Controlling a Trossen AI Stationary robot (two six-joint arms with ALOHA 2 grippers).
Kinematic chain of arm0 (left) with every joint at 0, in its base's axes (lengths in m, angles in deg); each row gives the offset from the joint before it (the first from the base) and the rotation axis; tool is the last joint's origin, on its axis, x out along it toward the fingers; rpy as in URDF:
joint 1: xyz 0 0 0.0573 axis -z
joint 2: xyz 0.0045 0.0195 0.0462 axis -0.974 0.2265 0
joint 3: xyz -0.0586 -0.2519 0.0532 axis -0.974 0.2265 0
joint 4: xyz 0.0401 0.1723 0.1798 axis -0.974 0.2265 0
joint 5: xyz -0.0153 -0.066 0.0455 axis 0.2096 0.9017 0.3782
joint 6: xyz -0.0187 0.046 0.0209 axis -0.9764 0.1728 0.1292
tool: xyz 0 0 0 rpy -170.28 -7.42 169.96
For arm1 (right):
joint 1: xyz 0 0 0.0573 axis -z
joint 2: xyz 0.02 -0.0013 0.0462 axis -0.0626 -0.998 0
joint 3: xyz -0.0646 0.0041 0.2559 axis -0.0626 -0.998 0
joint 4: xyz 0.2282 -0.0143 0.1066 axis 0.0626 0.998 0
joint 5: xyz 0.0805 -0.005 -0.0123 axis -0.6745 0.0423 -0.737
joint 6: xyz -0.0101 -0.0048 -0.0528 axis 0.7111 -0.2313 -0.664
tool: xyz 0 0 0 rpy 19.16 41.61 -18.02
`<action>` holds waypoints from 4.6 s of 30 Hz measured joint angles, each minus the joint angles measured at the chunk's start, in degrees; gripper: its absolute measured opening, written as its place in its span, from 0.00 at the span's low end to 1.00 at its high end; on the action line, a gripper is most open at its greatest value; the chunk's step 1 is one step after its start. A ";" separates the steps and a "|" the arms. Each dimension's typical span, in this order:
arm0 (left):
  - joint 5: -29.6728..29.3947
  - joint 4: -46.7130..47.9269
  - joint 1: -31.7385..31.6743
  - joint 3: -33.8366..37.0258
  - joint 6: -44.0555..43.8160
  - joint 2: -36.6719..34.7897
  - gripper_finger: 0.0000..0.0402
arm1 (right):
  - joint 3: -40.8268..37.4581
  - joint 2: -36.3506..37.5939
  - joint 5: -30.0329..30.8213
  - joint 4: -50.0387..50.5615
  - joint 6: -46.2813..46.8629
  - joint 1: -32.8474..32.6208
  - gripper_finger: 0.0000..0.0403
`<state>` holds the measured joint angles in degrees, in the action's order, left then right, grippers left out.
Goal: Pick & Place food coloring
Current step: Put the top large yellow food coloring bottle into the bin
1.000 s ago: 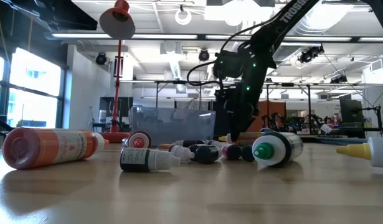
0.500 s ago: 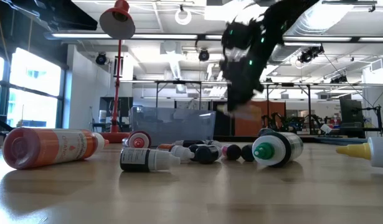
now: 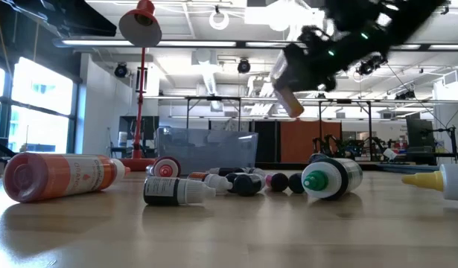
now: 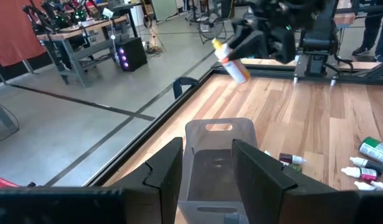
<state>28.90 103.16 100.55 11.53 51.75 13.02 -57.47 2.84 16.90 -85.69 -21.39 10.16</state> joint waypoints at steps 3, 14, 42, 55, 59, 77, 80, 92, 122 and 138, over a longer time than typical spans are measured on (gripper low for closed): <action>0.02 0.01 0.00 0.00 0.00 -0.01 0.34 | -12.99 -1.91 4.80 -28.43 -1.90 -3.18 0.37; -0.02 -0.20 0.00 0.00 -0.19 0.00 0.34 | -23.34 -18.27 6.45 -49.22 -0.37 -7.49 0.38; 4.08 0.28 0.00 0.00 -3.03 0.73 0.34 | -6.08 -47.31 -1.34 -57.93 -4.50 -3.42 0.38; 6.14 -11.12 -0.02 0.00 -0.80 9.78 0.34 | -5.96 -28.69 -6.80 -57.79 -20.32 -9.37 0.38; 8.01 -16.69 -0.05 0.00 1.17 12.62 0.35 | -4.46 -23.71 -15.53 -55.47 -21.01 -9.48 0.38; 28.82 -45.79 -12.37 0.00 8.11 34.41 0.59 | 15.07 -21.57 -31.99 -22.78 -20.86 -13.31 0.38; 34.87 -49.06 -15.24 -0.03 6.08 36.76 0.59 | 16.89 -21.57 -32.33 -20.55 -22.82 -14.39 0.38; 45.28 -54.77 -16.90 -0.02 7.08 38.29 0.59 | 17.28 -21.53 -27.40 -20.64 -24.35 -14.87 0.38; 43.30 -66.13 -16.87 -2.95 13.79 45.26 0.59 | 17.11 -21.51 -32.10 -28.32 -21.91 -14.95 0.38; 41.37 -66.20 -16.87 -5.03 16.37 47.52 0.49 | 17.24 -21.48 -31.13 -27.06 -22.85 -14.90 0.38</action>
<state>70.27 36.96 83.68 6.50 68.11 60.53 -40.23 -18.65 -14.23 -112.75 -44.24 -4.73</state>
